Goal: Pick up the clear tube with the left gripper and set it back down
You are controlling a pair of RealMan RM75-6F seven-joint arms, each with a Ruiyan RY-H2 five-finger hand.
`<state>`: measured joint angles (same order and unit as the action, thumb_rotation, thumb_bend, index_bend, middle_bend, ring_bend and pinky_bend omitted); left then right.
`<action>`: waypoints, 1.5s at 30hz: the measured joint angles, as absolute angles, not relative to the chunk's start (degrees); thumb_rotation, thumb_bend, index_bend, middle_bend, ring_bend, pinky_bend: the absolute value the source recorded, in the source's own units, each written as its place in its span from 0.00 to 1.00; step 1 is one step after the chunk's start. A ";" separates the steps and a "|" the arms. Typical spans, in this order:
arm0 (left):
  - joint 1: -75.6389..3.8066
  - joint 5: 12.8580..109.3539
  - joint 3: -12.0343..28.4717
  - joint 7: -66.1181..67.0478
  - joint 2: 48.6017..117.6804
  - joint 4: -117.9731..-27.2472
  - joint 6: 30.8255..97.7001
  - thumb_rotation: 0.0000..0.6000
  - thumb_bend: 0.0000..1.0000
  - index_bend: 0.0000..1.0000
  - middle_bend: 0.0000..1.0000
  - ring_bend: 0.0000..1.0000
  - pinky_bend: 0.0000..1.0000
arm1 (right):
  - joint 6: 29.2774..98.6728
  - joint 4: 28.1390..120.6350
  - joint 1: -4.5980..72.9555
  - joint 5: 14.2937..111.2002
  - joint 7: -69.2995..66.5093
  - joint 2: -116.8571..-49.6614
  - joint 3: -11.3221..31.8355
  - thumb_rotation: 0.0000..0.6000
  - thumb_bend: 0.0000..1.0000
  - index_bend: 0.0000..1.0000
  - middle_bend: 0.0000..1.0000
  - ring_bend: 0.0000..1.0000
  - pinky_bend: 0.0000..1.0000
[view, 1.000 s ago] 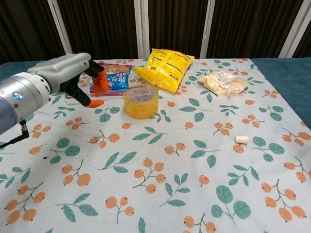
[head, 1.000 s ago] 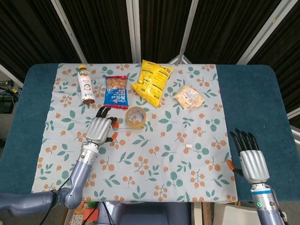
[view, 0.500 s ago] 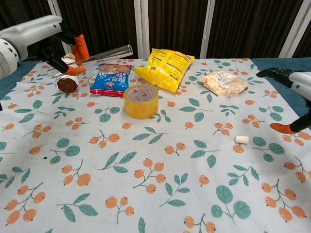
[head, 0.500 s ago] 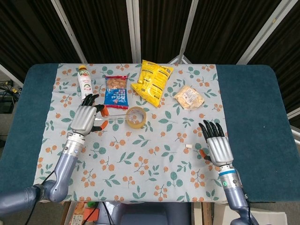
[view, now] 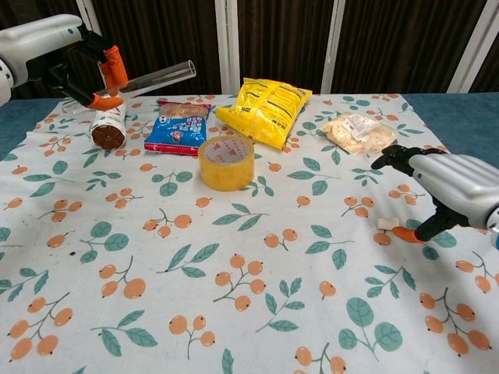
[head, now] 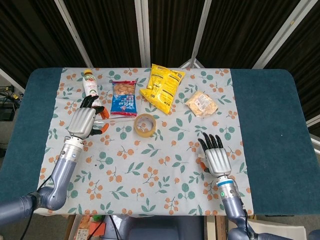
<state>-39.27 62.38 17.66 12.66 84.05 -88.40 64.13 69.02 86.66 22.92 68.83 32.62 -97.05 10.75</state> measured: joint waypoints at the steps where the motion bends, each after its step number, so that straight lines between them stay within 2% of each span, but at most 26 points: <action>1: -39.31 62.41 17.62 12.57 84.06 -88.28 64.08 1.00 0.57 0.70 0.53 0.10 0.00 | 68.96 86.02 23.15 68.54 32.68 -97.49 10.89 1.00 0.32 0.22 0.00 0.00 0.00; 7: -39.52 62.55 17.37 12.65 84.37 -88.31 64.19 1.00 0.57 0.70 0.53 0.10 0.00 | 69.16 82.56 24.16 68.10 31.86 -99.31 11.58 1.00 0.32 0.36 0.03 0.00 0.00; 11: -39.63 62.53 17.40 12.85 84.44 -88.66 64.41 1.00 0.57 0.70 0.53 0.10 0.00 | 69.66 80.44 24.75 68.78 30.96 -100.20 11.82 1.00 0.32 0.42 0.05 0.00 0.00; 45: -40.34 62.65 16.97 12.68 84.57 -87.85 64.37 1.00 0.57 0.71 0.53 0.10 0.00 | 71.05 75.43 24.58 66.90 29.90 -103.89 10.98 1.00 0.32 0.48 0.06 0.00 0.00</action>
<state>-40.34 62.65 16.97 12.68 84.57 -87.85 64.37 71.05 75.43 24.58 66.90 29.90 -103.89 10.98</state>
